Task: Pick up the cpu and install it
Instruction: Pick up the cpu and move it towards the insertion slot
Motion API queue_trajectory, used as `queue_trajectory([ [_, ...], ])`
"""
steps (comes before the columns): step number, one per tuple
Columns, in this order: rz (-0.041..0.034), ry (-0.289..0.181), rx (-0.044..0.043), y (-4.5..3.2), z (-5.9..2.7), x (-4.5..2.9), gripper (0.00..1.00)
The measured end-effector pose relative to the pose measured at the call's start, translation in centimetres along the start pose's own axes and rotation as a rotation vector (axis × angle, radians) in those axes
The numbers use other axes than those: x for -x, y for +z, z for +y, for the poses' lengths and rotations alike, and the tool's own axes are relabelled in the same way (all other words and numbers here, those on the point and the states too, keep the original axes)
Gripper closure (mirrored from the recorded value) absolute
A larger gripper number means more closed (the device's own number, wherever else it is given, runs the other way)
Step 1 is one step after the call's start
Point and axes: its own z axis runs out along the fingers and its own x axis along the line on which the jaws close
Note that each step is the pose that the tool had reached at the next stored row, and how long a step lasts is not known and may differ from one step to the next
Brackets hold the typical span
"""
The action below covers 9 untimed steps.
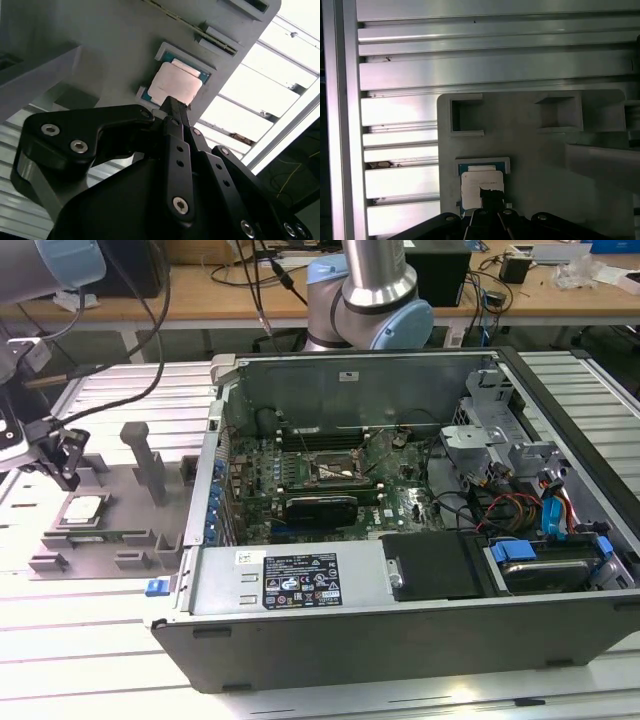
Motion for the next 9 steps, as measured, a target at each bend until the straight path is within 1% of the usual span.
queue_trajectory([
  [2, 0.0017, 0.0, -0.0001, 0.33, -0.06, -0.01, 0.89],
  [3, 0.0033, 0.0, -0.0002, 0.77, -0.11, -0.04, 0.89],
  [4, 0.004, 0.0, -0.0003, 0.99, -0.13, -0.04, 0.89],
  [9, 0.008, 0.0, -0.0007, 1.97, -0.22, -0.09, 0.89],
])
